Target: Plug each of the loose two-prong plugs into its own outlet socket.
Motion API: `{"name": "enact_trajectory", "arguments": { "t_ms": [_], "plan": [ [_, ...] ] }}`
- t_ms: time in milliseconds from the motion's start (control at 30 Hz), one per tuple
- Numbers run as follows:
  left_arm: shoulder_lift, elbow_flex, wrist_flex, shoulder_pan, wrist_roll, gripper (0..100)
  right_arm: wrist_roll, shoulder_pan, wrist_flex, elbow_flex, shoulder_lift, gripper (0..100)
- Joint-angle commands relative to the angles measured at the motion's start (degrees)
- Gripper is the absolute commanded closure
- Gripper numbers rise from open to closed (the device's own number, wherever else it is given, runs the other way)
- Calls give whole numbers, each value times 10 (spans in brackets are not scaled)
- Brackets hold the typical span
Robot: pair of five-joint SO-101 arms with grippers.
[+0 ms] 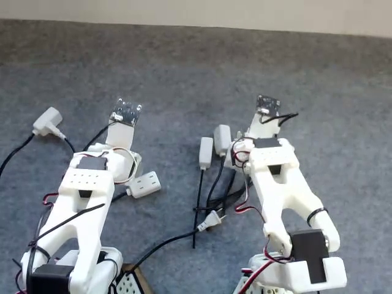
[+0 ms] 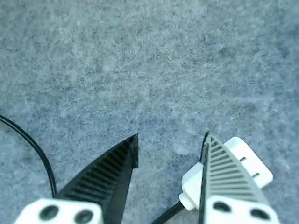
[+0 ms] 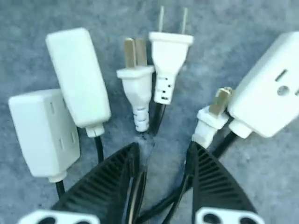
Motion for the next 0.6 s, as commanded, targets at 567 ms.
{"name": "enact_trajectory", "arguments": {
  "t_ms": [567],
  "plan": [
    [-15, 5, -8, -4, 3, 766, 15, 36, -51, 105, -103, 822]
  ]
}}
